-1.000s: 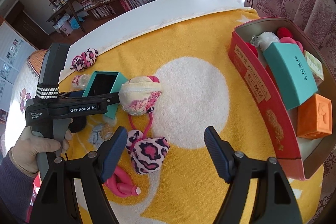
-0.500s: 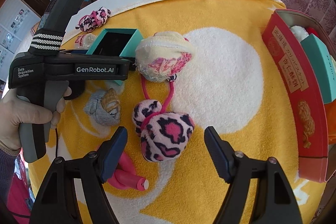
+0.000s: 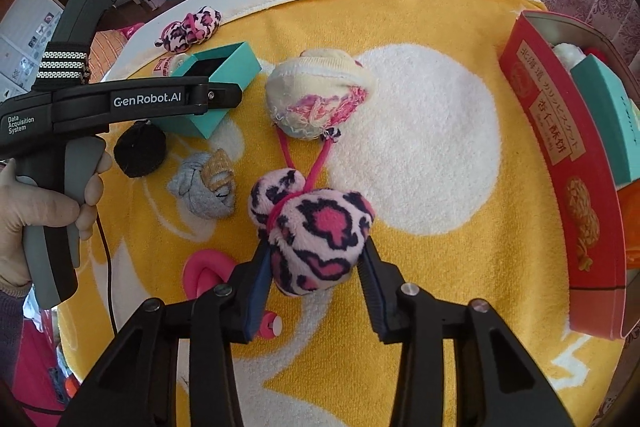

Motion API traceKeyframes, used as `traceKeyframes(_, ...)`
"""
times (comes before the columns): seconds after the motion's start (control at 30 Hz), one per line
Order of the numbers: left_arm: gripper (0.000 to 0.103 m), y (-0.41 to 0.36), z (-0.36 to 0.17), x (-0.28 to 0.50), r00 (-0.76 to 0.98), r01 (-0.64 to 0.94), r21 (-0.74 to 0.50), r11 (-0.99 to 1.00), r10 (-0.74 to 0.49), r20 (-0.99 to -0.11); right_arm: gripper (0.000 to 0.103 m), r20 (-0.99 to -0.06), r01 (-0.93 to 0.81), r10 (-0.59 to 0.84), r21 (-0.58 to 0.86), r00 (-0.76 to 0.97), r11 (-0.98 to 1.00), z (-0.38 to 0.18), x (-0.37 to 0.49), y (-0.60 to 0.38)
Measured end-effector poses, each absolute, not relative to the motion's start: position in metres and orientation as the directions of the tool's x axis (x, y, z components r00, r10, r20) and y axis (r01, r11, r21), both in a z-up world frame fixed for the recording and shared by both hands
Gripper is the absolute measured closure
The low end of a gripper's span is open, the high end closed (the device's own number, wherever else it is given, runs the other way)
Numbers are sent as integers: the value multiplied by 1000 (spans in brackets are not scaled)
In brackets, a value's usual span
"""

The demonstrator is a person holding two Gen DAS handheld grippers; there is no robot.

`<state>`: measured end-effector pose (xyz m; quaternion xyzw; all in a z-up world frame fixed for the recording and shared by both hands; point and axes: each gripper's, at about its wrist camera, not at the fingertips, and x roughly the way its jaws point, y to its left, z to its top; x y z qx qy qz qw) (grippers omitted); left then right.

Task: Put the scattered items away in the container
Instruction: 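Grasp the open teal box with the left gripper while right grasps the pink leopard pompom, then carry the teal box and leopard pompom over the red tin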

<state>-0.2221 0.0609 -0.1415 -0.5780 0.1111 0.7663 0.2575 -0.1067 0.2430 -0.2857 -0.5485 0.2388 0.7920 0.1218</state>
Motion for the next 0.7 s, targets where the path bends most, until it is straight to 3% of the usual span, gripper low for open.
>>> traceKeyframes(0.37, 20, 50, -112, -203, -242, -498, -156, -853, 310, -920, 59, -890, -474, -34, 274, -455, -837, -249, -75, 264)
traceKeyframes(0.7, 20, 124, -79, -183, -254, -553, -195, -810, 387, -887, 59, -853, -583, 89, 273, -515, -765, -212, -19, 322)
